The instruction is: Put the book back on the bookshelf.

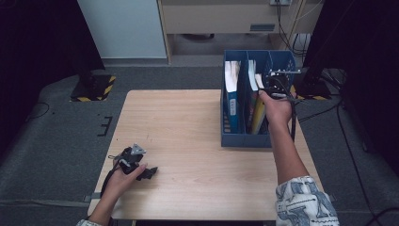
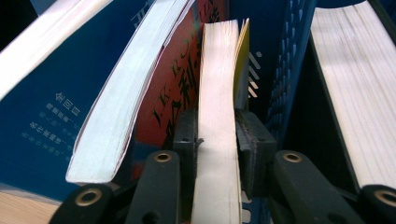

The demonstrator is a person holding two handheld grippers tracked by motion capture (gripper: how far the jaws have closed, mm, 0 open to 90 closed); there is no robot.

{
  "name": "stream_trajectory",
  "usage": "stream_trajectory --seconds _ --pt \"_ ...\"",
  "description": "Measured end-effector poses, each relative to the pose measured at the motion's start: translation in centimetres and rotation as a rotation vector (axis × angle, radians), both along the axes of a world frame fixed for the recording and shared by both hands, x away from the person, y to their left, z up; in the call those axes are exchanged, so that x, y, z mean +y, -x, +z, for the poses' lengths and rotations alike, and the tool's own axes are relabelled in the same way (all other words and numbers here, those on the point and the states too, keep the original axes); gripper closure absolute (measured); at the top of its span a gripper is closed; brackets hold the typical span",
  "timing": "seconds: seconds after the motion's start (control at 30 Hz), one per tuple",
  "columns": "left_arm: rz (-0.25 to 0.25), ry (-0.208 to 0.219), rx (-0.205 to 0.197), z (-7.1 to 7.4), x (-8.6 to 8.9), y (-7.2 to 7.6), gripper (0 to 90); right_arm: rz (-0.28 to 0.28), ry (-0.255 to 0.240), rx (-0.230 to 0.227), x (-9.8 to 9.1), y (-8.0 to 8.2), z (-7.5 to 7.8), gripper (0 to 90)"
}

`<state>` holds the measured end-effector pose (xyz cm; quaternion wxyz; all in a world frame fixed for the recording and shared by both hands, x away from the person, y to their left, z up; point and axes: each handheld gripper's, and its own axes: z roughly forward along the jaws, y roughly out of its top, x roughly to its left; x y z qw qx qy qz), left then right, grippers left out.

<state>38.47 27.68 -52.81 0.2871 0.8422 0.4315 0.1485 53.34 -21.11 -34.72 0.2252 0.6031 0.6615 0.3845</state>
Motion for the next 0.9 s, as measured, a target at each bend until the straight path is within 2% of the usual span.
stream_trajectory --seconds 0.13,0.43,0.9 --pt "-0.001 0.0 -0.001 0.0 0.0 0.0 0.0 -0.011 0.04 -0.005 0.2 0.1 0.2 75.0" --pt "-0.001 0.001 -0.001 0.0 0.0 0.0 0.0 -0.04 0.029 -0.031 -0.2 -0.2 0.3 75.3" --pt "-0.002 0.001 -0.001 0.0 0.0 0.0 0.0 -0.047 0.052 -0.046 -0.2 -1.6 1.1 75.4"
